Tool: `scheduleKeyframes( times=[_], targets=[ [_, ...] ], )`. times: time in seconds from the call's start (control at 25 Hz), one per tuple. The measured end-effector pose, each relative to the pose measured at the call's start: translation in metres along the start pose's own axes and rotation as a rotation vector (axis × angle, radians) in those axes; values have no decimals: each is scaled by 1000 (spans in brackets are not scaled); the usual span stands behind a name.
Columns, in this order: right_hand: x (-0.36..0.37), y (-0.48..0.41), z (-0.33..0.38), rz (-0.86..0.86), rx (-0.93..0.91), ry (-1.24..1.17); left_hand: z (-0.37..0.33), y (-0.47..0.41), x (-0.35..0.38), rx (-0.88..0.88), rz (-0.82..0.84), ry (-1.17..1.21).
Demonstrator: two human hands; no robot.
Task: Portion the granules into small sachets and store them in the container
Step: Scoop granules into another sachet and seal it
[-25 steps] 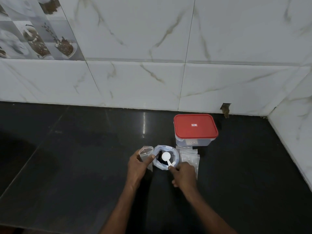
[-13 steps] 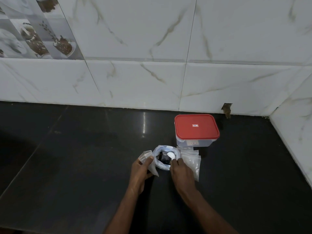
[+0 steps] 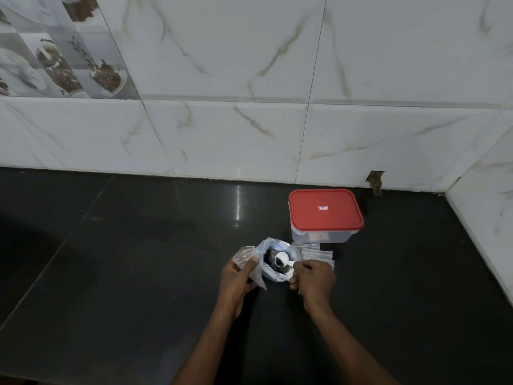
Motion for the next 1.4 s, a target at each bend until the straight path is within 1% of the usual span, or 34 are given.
scheduleKeyframes(
  times=[0.08,0.2,0.28,0.32,0.44,0.48,0.52,0.6,0.64,0.68,0.76,0.8,0.84,0.88,0.96,1.0,1.04,1.12,1.24,1.32,1.4],
  targets=[
    [-7,0,4,-2,1,-78,4,-1,-5,53,-38,-99],
    [-16,6,16,17,9,-211,6,-2,-3,125,-73,-317],
    [-22,14,28,52,-68,-234,6,-1,1,163,-95,-419],
    [-23,18,32,66,-142,-201,6,-2,2,174,-102,-446],
    [-18,35,35,92,-437,-23,8,-5,3,171,-113,-507],
    [-14,39,31,73,-588,69,9,-5,3,162,-114,-507],
    [-9,41,25,57,-773,195,10,-5,3,152,-115,-497],
    [-2,39,5,40,-1105,554,7,-2,5,155,-104,-470],
    [-1,36,-5,38,-1206,671,6,-1,6,156,-94,-457],
    [-2,35,-11,17,-1291,727,6,-1,6,163,-89,-445],
    [-6,36,-17,-43,-1392,709,5,-1,7,169,-87,-442],
    [-7,37,-18,-60,-1382,681,5,-1,7,167,-89,-444],
    [-8,36,-17,-75,-1324,626,6,-2,7,164,-95,-451],
    [-9,32,-14,-78,-1191,538,6,-1,8,170,-96,-451],
    [-9,18,-9,-90,-853,389,8,-1,6,166,-94,-429],
    [-9,10,-10,-71,-733,399,10,-1,4,147,-99,-417],
    [-8,3,-13,-36,-663,459,12,-1,2,127,-101,-405],
    [-2,-4,-17,42,-602,637,17,-3,-2,103,-85,-356],
    [10,1,-17,90,-627,895,18,-2,-2,89,-52,-201],
    [16,8,-17,106,-631,921,15,2,0,83,-5,-83],
    [20,16,-15,103,-613,828,13,5,0,83,34,-9]
  ],
)
Point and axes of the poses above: each hand's wrist, its own y-axis away from the middle knuckle, its own x-axis out of the palm, z = x × y, the point moved 1 cm from there along -y, towards the middle knuckle, and after that the axes turned 2 degrees about x, right-handed, at the moved point
